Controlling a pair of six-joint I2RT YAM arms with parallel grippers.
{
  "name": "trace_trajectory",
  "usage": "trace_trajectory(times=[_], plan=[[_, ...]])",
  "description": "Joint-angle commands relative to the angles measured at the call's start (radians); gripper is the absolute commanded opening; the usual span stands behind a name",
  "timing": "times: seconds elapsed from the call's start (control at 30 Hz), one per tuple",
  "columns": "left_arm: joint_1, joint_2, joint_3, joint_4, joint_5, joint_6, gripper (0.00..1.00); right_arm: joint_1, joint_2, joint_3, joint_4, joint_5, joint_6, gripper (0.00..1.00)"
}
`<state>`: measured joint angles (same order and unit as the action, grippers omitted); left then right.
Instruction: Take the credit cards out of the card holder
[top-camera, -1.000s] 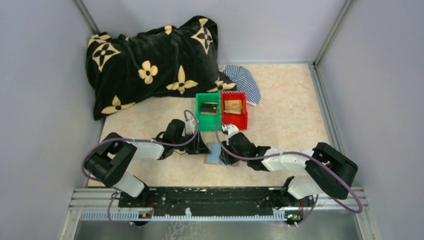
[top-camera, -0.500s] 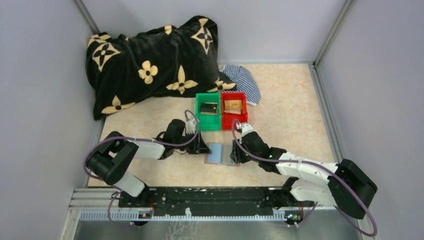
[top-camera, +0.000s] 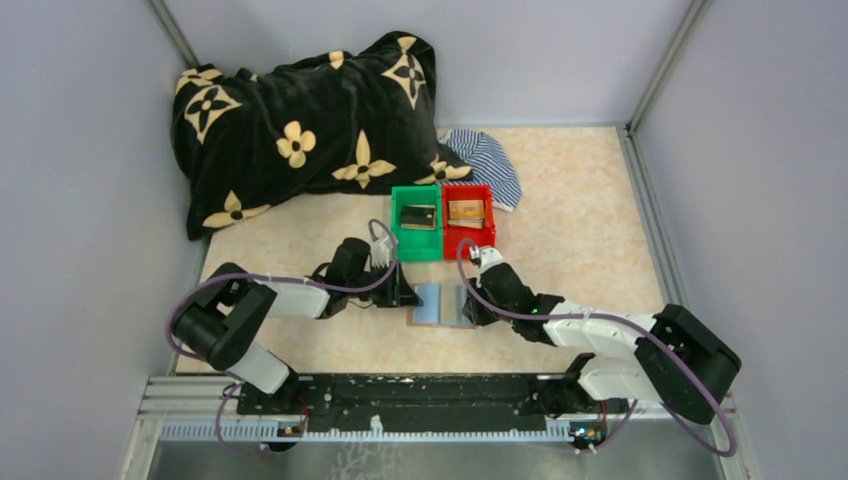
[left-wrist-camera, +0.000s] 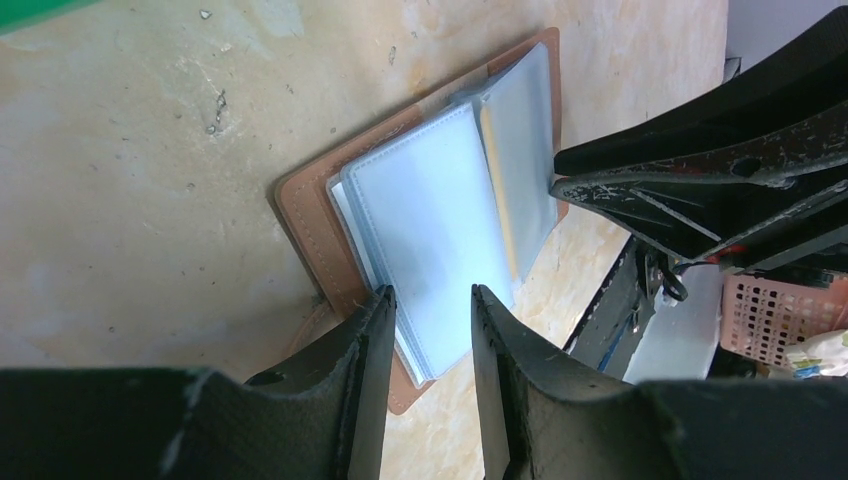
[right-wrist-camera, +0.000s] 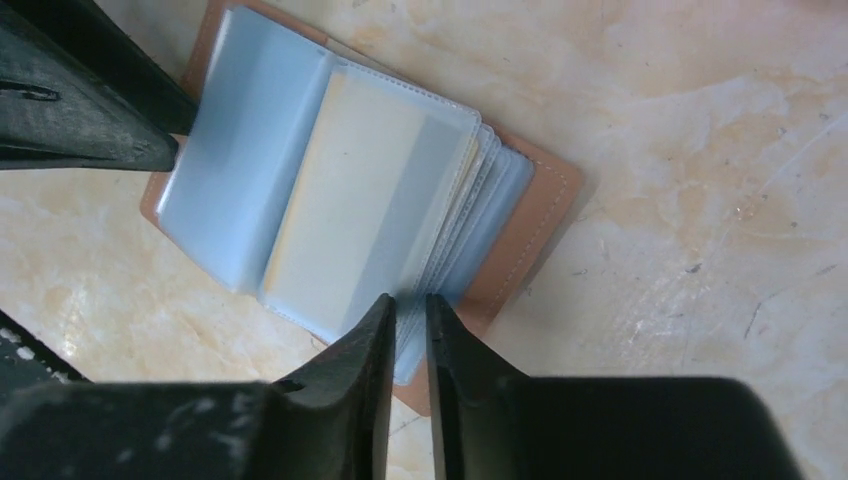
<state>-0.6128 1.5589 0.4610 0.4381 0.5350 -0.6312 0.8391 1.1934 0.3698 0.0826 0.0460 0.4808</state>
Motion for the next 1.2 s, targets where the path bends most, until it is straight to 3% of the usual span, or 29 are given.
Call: trace_trajectory(times=[0.0, 0.07, 0.57, 0.9, 1.03, 1.17], plan=[[-0.006, 0.036, -0.008, -0.036, -0.011, 0.023, 0.41, 0.004, 0.010, 0.049, -0.011, -0.040, -0.020, 0.09], [-0.007, 0.039, -0.007, -0.035, -0.011, 0.025, 0.41, 0.003, -0.003, 0.056, -0.014, -0.042, -0.024, 0.00], [-0.005, 0.028, -0.019, -0.040, -0.006, 0.025, 0.40, 0.003, 0.050, 0.083, 0.027, -0.083, -0.033, 0.00], [0.028, -0.344, 0.076, -0.459, -0.326, 0.072, 0.44, 0.003, -0.064, 0.038, -0.041, -0.024, -0.025, 0.00], [0.028, -0.457, 0.060, -0.399, -0.267, 0.043, 0.44, 0.004, -0.133, 0.049, -0.083, 0.000, -0.030, 0.00], [0.013, -0.473, 0.062, -0.302, -0.161, 0.017, 0.43, 0.003, -0.134, 0.087, -0.096, -0.012, -0.054, 0.00]])
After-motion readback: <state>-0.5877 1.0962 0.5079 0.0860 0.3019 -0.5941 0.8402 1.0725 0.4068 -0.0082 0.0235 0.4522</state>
